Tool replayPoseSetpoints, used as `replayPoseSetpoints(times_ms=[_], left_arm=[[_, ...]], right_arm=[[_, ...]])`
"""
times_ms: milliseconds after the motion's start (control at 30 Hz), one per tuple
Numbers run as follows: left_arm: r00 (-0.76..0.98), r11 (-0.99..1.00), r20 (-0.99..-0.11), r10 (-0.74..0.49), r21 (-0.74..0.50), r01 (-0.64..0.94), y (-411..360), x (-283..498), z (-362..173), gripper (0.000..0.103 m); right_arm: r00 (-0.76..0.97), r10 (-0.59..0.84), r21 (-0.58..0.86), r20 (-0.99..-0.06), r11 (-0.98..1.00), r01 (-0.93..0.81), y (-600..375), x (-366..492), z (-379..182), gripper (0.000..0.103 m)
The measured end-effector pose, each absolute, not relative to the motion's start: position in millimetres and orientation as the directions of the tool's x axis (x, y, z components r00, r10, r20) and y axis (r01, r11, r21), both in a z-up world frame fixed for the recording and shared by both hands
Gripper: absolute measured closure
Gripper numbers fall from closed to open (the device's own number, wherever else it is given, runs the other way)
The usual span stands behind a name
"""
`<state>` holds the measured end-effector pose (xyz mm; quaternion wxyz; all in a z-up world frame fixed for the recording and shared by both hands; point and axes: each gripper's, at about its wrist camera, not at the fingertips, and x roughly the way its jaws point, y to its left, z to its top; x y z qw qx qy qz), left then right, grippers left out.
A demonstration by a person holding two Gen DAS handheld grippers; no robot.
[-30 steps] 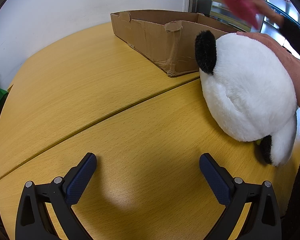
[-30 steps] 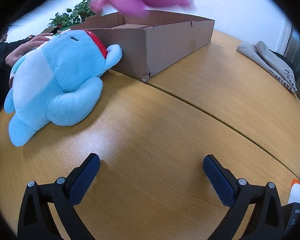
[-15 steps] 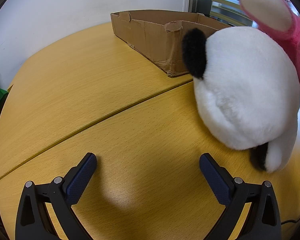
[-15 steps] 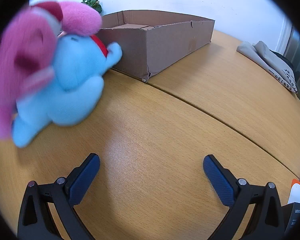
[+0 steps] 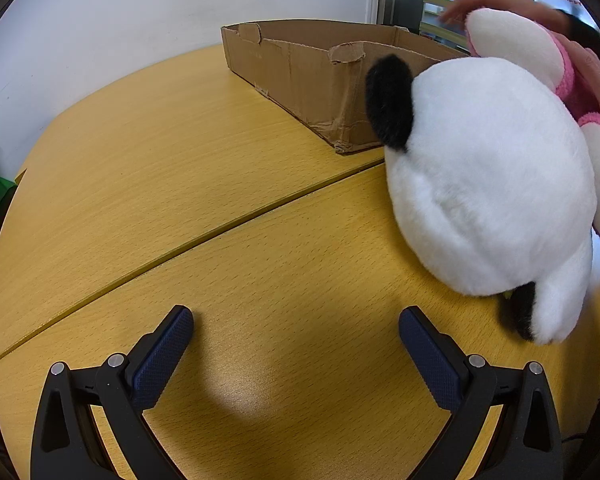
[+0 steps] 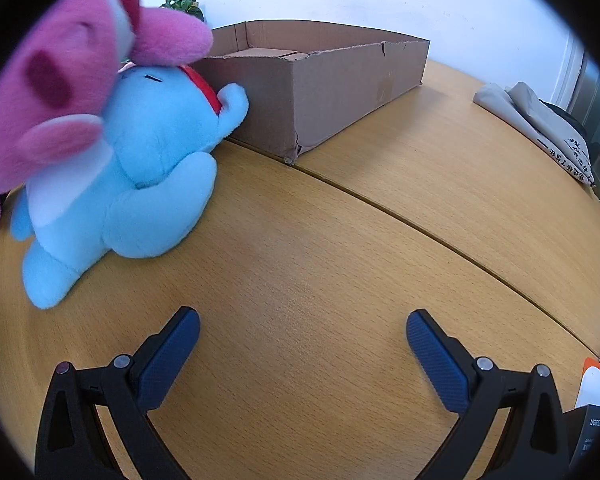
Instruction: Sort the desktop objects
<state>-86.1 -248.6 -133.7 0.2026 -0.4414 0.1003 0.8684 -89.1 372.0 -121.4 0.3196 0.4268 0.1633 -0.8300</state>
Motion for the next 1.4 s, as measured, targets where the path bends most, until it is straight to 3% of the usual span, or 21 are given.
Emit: replayPoseSetpoints(times_ms=[1400], left_arm=[[-0.528,-0.898,-0.807,0.263,-0.004,-0.44,-253.2,-76.0,-120.6,0.0]], right_arm=[[-0.431,-0.392,0.002,-0.813,-0.742,0.67,371.6,-90.5,-121.3,0.0]])
